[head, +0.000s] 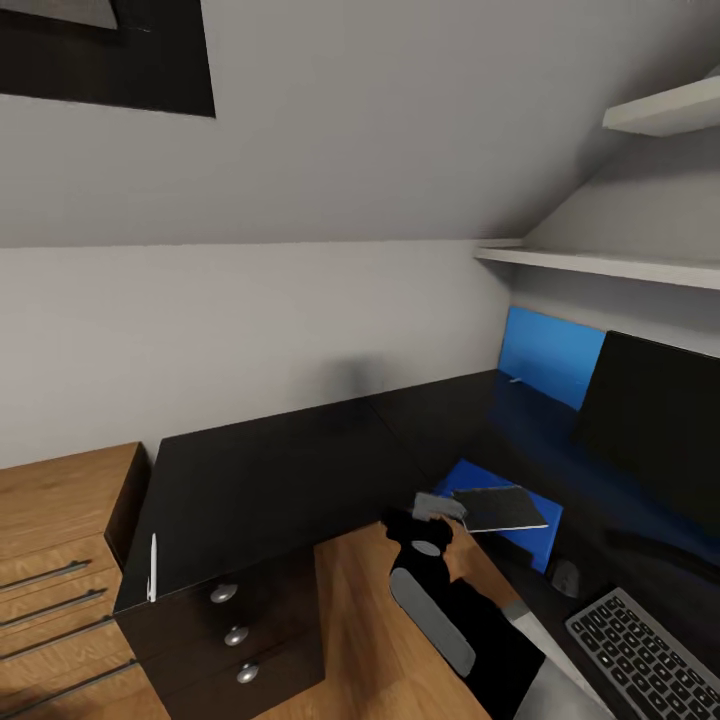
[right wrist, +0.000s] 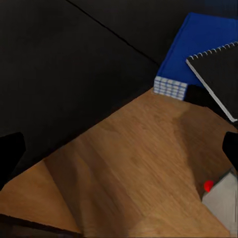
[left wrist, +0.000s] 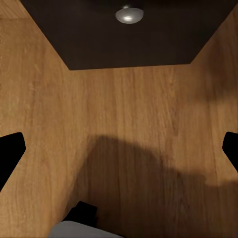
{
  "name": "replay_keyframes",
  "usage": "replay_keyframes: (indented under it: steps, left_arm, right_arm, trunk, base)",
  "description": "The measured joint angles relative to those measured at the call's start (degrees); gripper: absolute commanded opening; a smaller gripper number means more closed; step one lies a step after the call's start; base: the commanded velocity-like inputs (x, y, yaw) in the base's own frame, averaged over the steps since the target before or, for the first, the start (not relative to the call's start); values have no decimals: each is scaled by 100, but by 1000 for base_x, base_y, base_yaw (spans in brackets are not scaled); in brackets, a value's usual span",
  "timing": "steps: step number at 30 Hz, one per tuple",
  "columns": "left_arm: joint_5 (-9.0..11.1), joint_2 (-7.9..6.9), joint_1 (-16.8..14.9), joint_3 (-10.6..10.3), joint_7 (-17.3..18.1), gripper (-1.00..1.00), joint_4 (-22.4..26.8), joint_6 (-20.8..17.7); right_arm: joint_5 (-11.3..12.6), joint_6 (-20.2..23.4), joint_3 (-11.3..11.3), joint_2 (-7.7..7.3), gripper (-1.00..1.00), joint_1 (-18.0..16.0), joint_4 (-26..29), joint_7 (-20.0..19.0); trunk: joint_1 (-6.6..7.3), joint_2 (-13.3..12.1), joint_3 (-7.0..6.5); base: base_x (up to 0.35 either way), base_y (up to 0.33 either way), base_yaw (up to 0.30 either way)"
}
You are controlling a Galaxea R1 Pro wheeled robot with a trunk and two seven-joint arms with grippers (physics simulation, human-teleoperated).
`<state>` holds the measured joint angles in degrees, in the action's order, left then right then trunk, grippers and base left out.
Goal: In the bedroom, organize the workspace by keeping the computer under the desk, ensuring the monitor is on the desk, placing the keyboard on the desk next to the monitor, placing the mouse on the desk next to the keyboard, moving the folder from the swivel chair onto the desk next to the mouse, stacking the notebook on top of the folder with the pen on top of the notebook, and positioning the swivel chair next to the desk.
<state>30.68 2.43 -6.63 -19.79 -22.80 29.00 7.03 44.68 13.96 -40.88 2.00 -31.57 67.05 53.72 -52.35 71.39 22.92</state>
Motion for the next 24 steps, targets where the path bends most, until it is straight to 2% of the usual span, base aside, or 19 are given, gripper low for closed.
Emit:
replay_keyframes:
  steps: [1,3,5,7,10,14,15,19,24]
  left_arm:
    - [0,0,0,1,-4,100,0,0]
    - [0,-1,1,2,-9,100,0,0]
    - [0,-2,1,4,-11,100,0,0]
    - [0,-1,0,9,-12,100,1,0]
    - [3,-3,1,11,-13,100,2,-6]
    - [8,-5,1,15,-13,100,3,-10]
    - [8,-7,1,17,-13,100,2,-9]
    - [9,-9,1,21,-13,100,2,-9]
    - [9,-10,1,21,-13,100,2,-9]
  right_arm:
    - [-179,27,-23,149,100,0,-54,103]
    - [-388,-20,-69,359,100,0,-75,234]
    - [-436,-67,-102,447,100,10,-16,270]
    - [-338,-93,-130,527,100,143,354,290]
    - [-284,-102,-152,550,100,279,549,287]
    - [-286,-132,-593,560,100,344,600,286]
    - [-293,-136,-631,562,100,347,548,277]
    - [-307,-345,-701,570,100,350,236,258]
    - [-326,-549,-743,572,100,350,151,252]
  trunk:
    - [0,0,0]
    - [0,0,0]
    - [0,0,0]
    - [0,0,2]
    - [0,0,16]
    - [0,0,37]
    - [0,0,43]
    - [0,0,64]
    - [0,0,91]
  base:
    - [0,0,0]
    - [0,0,0]
    - [0,0,0]
    - [0,0,43]
    - [0,0,132]
    - [0,0,205]
    - [0,0,217]
    - [0,0,219]
    - [0,0,218]
